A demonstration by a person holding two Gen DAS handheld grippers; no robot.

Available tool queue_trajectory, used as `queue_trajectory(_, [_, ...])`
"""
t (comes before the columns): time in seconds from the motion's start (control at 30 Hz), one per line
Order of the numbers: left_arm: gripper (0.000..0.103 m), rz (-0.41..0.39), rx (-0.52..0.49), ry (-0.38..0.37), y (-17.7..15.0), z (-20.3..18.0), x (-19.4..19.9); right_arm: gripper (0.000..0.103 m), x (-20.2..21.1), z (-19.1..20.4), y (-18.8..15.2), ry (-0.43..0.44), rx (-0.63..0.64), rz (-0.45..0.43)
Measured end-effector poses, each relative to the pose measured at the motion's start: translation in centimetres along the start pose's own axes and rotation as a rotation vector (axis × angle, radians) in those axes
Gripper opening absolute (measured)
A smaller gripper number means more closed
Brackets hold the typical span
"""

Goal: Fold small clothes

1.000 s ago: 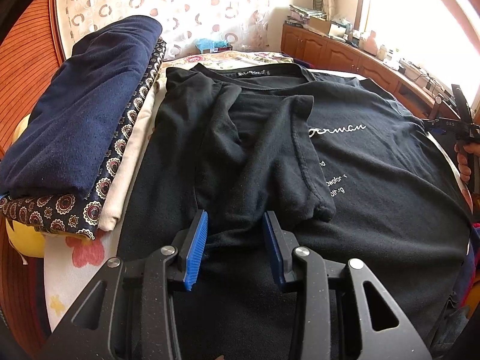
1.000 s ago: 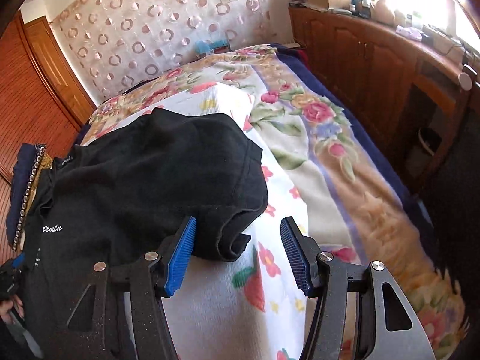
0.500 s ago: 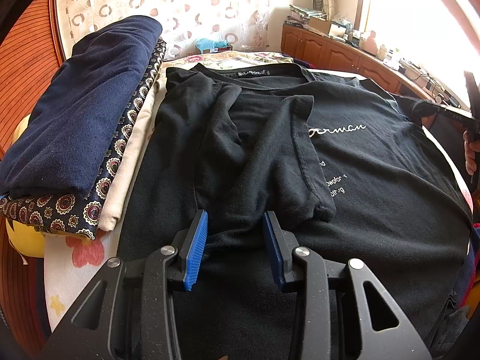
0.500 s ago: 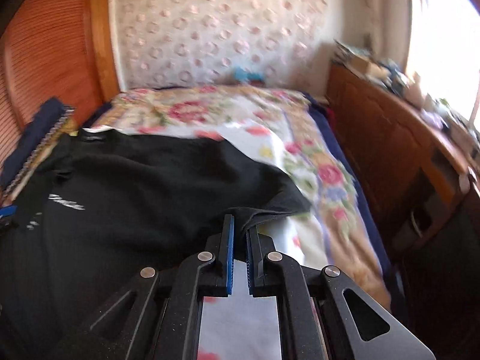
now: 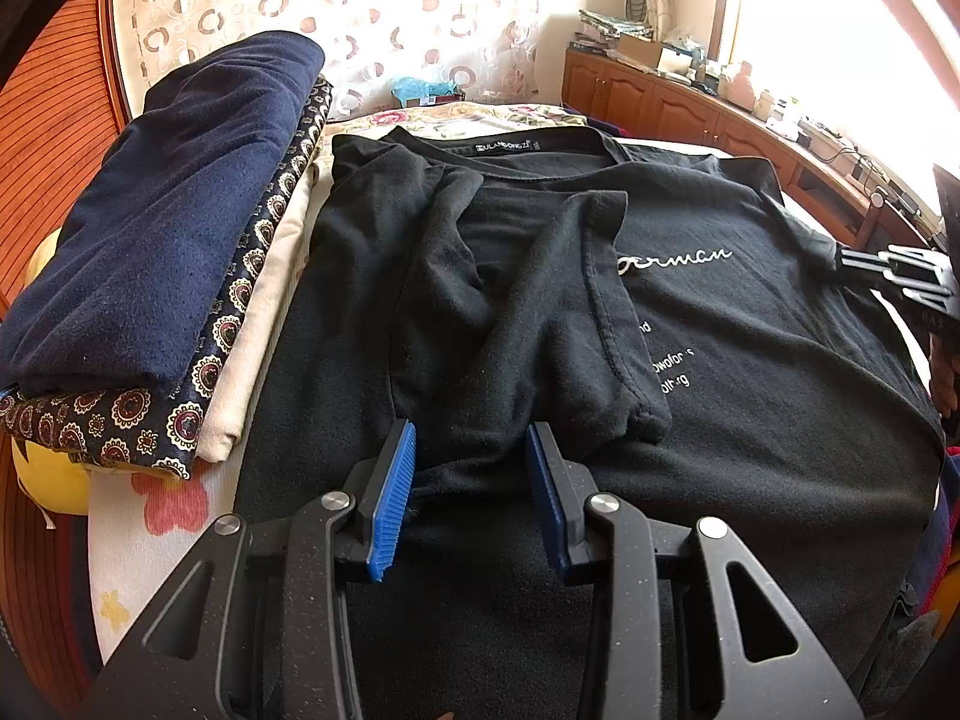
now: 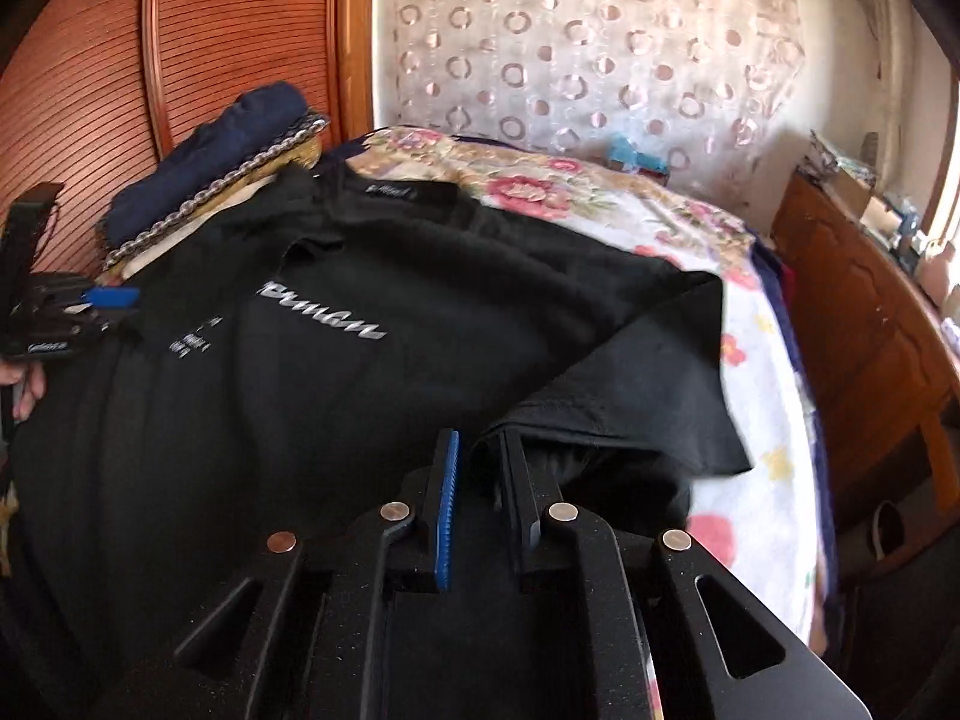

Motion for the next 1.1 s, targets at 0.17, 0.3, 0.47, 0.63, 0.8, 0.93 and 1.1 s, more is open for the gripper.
queue_trajectory(0.17, [0.039,0.000,0.000,0.000,0.0,-0.1,0.0,0.029,2.7,-0.7,0.1,0.008,-0.026,-0.013])
queue_trajectory(0.3, [0.039,0.000,0.000,0.000,0.0,-0.1,0.0,0.034,4.3,-2.3,0.8,-0.050,-0.055,-0.064])
queue_trajectory(0.47, [0.039,-0.001,0.001,0.000,0.0,0.0,0.0,0.037,3.7,-6.0,0.3,-0.138,-0.105,-0.048])
queue_trajectory(0.63, [0.039,-0.001,0.001,0.000,0.0,0.0,0.0,0.037,1.6,-8.9,-0.2,-0.189,-0.190,-0.026])
queue_trajectory(0.8, [0.039,-0.002,0.001,0.000,0.0,0.0,0.0,0.037,-0.7,-10.7,-0.4,-0.186,-0.290,0.019])
queue_trajectory(0.93, [0.039,-0.001,0.001,0.000,0.0,0.0,0.0,0.037,-2.0,-10.2,-0.1,-0.219,-0.259,0.092])
queue_trajectory(1.1, [0.039,-0.002,0.001,0.000,0.0,0.0,0.0,0.014,-2.3,-8.6,0.9,-0.187,-0.205,0.118])
Point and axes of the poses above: each gripper's, at about its wrist camera, not at the fingertips, and x roughly against the way its jaws point, z to its left, y to its top, the point moved 6 cm from there along -x, roughly the way its jaws point, and after that the axes turned 9 degrees about -z, right-handed, at the moved point
